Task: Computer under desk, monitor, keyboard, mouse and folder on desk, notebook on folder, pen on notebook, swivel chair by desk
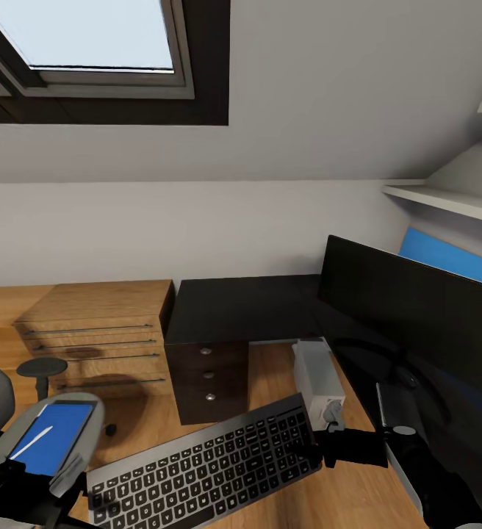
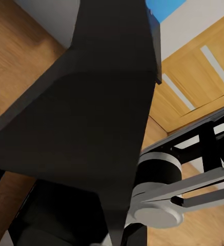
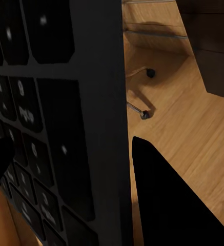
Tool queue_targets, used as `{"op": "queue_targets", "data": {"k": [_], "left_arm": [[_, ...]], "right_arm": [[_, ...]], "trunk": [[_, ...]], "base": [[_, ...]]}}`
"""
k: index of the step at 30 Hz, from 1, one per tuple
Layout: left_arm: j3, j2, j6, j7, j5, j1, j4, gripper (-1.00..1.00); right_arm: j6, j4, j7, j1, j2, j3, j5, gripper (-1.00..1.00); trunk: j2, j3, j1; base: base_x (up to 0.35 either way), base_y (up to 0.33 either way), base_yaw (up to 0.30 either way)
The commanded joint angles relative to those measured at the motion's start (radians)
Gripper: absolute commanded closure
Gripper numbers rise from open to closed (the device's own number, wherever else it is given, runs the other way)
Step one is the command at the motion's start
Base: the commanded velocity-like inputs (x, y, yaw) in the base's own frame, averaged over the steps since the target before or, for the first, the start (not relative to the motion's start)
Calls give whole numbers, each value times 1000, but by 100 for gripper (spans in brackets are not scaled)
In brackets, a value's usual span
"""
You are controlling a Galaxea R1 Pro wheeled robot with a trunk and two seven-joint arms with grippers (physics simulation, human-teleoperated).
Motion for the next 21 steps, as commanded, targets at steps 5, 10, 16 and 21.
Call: {"op": "queue_targets", "data": {"k": [5, 10, 16, 21], "left_arm": [[-5, 1, 11, -1, 7, -2, 0, -100], [-5, 1, 11, -1, 7, -2, 0, -100], [-5, 1, 11, -1, 6, -2, 1, -100], [3, 2, 11, 4, 6, -2, 8, -100]], "right_arm": [[12, -2, 7, -1, -1, 0, -2, 100], [12, -2, 8, -1, -3, -1, -3, 100], [12, -2, 10, -1, -4, -5, -4, 100], [12, -2, 10, -1, -5, -9, -4, 100]], "trunk": [[-2, -2, 1], [-2, -2, 1], [-2, -2, 1], [-2, -2, 1]], "base": [[0, 0, 0], [0, 0, 0], [0, 0, 0], [0, 0, 0]]}}
